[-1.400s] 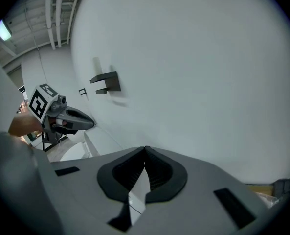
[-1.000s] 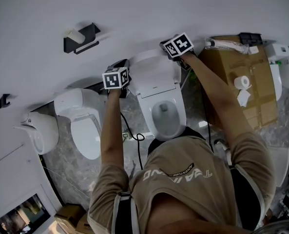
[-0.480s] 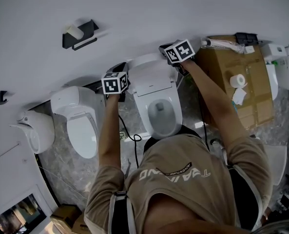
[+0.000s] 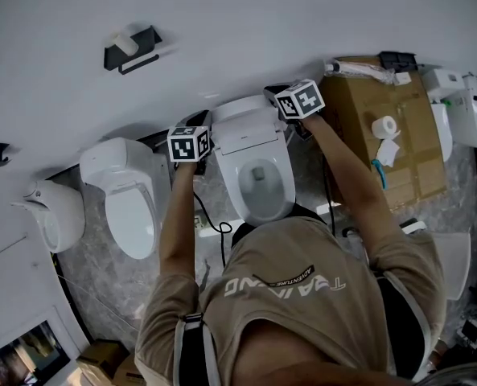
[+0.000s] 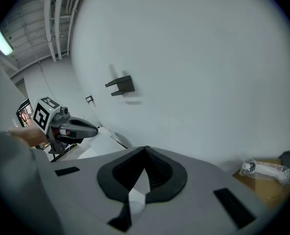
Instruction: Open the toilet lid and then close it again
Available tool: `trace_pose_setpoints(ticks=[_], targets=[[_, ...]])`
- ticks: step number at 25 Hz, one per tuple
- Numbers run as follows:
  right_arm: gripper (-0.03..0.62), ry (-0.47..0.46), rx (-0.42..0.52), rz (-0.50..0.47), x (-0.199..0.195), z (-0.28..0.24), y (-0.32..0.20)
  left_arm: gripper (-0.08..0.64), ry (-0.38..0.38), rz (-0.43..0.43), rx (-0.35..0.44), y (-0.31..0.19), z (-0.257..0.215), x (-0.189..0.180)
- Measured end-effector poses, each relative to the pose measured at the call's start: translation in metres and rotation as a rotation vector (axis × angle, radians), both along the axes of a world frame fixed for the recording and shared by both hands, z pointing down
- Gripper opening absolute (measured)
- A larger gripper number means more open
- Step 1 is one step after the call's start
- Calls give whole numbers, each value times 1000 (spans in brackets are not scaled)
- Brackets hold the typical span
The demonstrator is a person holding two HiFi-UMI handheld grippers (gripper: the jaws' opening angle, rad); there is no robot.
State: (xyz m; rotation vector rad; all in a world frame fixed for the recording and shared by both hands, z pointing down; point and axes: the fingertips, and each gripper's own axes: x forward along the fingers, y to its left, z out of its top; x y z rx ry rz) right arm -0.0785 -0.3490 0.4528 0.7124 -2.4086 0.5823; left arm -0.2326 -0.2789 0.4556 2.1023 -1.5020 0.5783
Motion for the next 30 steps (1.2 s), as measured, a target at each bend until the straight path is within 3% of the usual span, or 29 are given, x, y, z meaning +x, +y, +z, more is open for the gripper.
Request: trace_pose_setpoints(ticks=[16, 30], targets=[[12, 68, -8, -65, 21, 9, 71, 5, 28, 18, -7, 67, 8, 23], [12, 100, -56, -22, 52, 34, 153, 5, 48, 86, -52, 146, 31, 53]])
